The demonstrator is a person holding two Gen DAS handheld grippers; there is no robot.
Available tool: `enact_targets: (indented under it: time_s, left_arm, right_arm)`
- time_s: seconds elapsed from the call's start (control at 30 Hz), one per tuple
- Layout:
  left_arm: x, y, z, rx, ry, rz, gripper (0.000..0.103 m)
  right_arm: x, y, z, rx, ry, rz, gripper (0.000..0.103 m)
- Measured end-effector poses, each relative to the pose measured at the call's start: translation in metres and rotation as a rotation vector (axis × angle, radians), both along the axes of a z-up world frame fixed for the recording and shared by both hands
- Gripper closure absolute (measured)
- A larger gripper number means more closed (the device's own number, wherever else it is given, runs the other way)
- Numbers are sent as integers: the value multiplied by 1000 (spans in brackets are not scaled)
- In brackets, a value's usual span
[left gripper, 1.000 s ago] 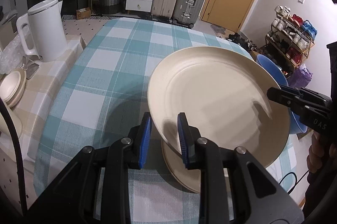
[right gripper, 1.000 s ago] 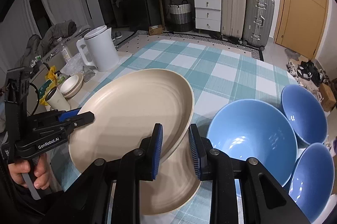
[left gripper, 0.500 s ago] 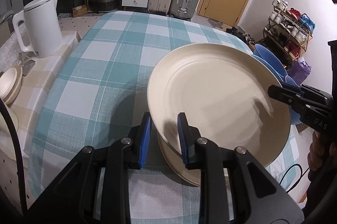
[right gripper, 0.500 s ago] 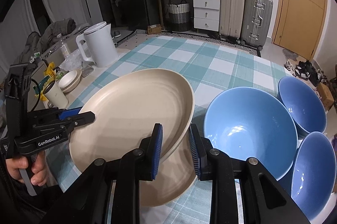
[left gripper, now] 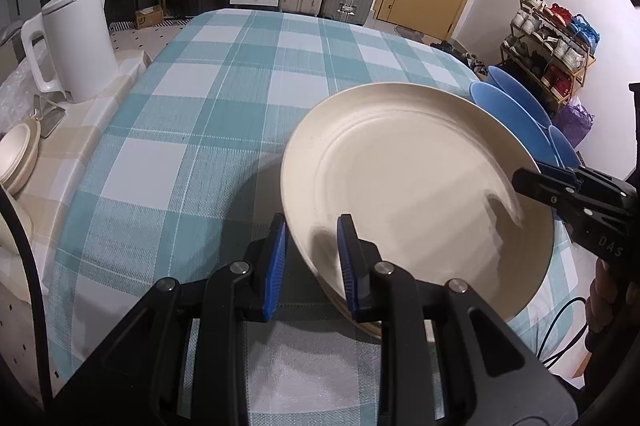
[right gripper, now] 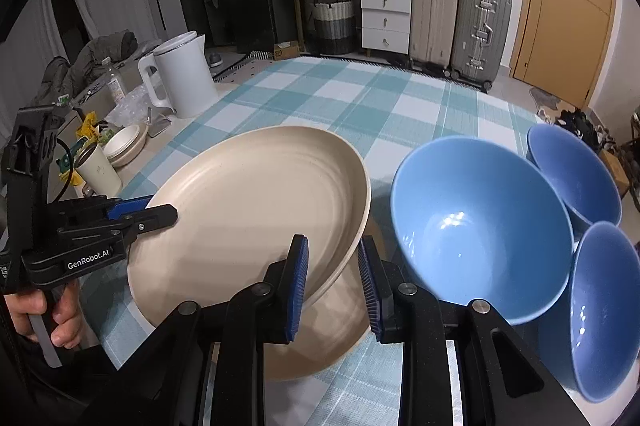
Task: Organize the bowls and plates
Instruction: 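Lower the cream plate onto the stacked cream plates with both grippers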
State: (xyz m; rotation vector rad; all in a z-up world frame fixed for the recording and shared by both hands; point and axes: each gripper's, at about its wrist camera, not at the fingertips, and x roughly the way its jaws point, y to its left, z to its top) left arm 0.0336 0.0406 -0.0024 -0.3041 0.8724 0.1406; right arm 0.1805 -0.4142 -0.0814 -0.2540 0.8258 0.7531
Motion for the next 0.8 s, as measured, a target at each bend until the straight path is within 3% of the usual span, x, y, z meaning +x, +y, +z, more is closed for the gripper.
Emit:
enact_targets:
  time_s: [0.4,0.8]
  left_arm:
    - [1,2,-17,-13,21,-19,83]
    - [6,-14,-25,76,21,-8,82]
  right_arm:
    - [-12,-6,-23,-9,33,-33,76]
    - [-23,-11,-38,-38,-3,-38,76]
